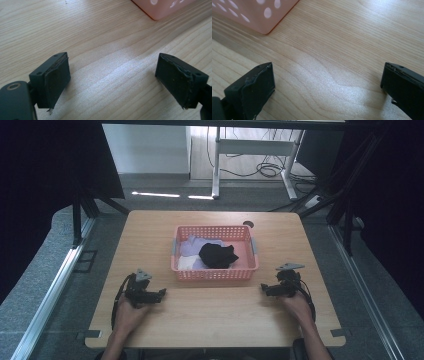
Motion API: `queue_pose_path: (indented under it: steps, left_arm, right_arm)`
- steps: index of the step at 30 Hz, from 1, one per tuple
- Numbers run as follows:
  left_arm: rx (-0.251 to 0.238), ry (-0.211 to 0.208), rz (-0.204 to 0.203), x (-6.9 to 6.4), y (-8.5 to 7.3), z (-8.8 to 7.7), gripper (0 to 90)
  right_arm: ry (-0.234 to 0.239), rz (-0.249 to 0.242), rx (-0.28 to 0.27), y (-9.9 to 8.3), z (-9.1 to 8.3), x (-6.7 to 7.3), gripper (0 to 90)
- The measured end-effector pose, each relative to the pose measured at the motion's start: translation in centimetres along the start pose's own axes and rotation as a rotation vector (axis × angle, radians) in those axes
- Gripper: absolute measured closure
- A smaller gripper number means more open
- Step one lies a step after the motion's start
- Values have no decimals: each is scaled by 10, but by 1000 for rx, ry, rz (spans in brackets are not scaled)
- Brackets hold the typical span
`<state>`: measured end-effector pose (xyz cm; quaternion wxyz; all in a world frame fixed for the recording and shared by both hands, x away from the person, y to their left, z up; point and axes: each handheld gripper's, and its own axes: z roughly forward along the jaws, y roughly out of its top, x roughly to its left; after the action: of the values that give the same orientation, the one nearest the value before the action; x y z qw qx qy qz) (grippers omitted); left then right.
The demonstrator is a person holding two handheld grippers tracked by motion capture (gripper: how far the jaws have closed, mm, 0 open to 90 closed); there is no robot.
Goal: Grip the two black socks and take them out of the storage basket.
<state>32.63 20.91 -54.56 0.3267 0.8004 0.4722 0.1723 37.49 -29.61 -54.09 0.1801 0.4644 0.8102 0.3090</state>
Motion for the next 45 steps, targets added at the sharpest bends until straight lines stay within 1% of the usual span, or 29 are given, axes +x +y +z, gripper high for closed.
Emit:
queue_pose_path:
  steps: [5,9,14,23,27,32,35,38,40,45]
  left_arm:
    - [0,0,0,0,0,0,121]
    - [0,0,1,0,0,0,121]
    - [0,0,1,0,0,0,121]
    - [0,0,1,0,0,0,121]
    - [0,1,0,0,0,0,121]
    - [0,1,-1,0,0,0,121]
    - [-1,0,-2,0,0,0,121]
    - [0,1,-1,0,0,0,122]
    - [0,1,-1,0,0,0,122]
    - [-1,1,-2,0,0,0,122]
  right_arm:
    - [5,-1,-10,-1,0,0,0]
    - [-1,-1,13,2,0,0,0]
    - [4,4,19,3,1,0,0]
    - [12,-6,58,8,1,0,0]
    - [15,-11,80,11,-2,1,69]
    - [27,-21,74,17,-7,2,71]
    - [45,-16,66,21,-11,3,72]
    - [96,10,72,25,-15,3,67]
    - [97,12,69,26,-17,3,67]
    - [108,-9,42,37,-28,4,58]
